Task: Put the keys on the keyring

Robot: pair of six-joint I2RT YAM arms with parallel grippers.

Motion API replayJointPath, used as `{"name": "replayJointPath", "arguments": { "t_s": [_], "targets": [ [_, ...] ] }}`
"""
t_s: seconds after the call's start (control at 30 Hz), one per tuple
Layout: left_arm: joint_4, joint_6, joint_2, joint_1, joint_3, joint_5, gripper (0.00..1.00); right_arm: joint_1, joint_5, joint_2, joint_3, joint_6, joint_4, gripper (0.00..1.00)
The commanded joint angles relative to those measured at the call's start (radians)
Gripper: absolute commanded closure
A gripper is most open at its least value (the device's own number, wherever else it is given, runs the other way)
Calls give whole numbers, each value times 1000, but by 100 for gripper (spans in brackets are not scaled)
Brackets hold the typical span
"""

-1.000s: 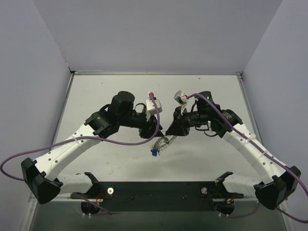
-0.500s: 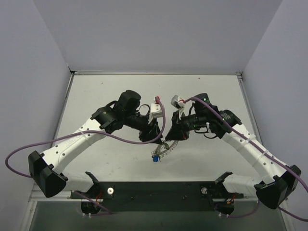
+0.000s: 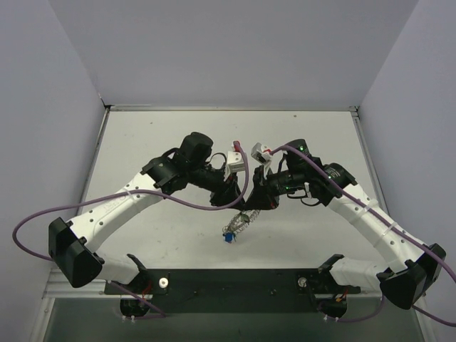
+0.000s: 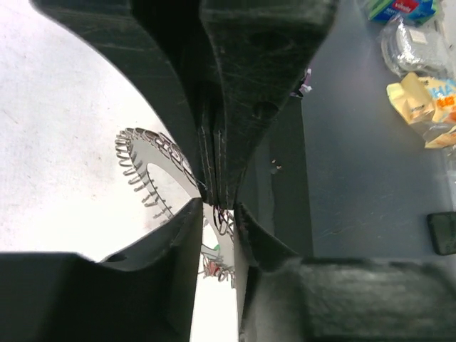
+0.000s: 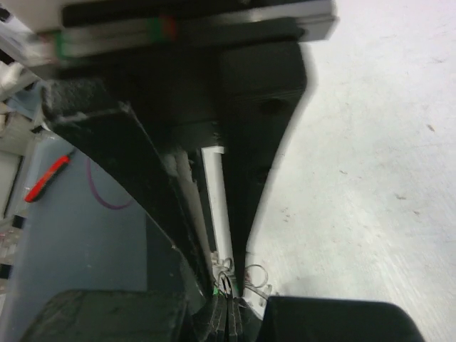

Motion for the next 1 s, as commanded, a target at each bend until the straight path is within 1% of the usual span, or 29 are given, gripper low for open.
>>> {"name": "replayJointPath", "arguments": {
  "t_s": [0.0, 0.07, 0.2, 0.23, 0.3, 0.37, 0.47, 0.5, 0.57, 0.6, 0.63, 0.73, 0.83, 0.9, 0.97],
  "targets": [
    [40, 4, 13, -2, 18, 16, 84, 6, -47, -22, 45, -16, 39, 100],
    [14, 19, 25, -2, 29, 16, 89, 6, -35, -25, 46, -18, 41, 100],
    [2, 33, 31, -2, 27, 30, 89, 3, -16, -32, 43, -16, 50, 100],
    [6, 26, 31, -5, 24, 33, 86, 3, -13, -34, 43, -13, 52, 100],
    [17, 22, 30, -9, 21, 33, 76, 3, -10, -37, 40, -9, 61, 100],
    [19, 24, 30, -9, 23, 27, 71, 3, -5, -40, 40, -9, 65, 100],
    [19, 24, 30, -11, 23, 30, 71, 1, -1, -43, 37, -7, 70, 100],
    [22, 22, 30, -11, 20, 33, 73, 1, 1, -43, 37, -7, 72, 100],
    [23, 22, 31, -12, 21, 44, 84, 1, 2, -46, 35, -4, 75, 100],
    [23, 19, 34, -11, 23, 50, 90, 1, 5, -46, 34, -4, 78, 100],
    [26, 16, 34, -14, 21, 59, 100, 3, 5, -49, 32, -1, 81, 100],
    [46, 0, 37, -23, 15, 78, 100, 1, 18, -52, 29, 2, 93, 100],
    [107, -43, 19, -32, -12, 59, 100, 1, 51, -66, 14, 27, 127, 100],
    [195, -79, -12, -35, -52, 35, 100, 1, 64, -80, 2, 59, 156, 100],
    [292, -137, -33, -40, -81, 0, 100, 0, 110, -106, -27, 90, 213, 100]
  ]
}}
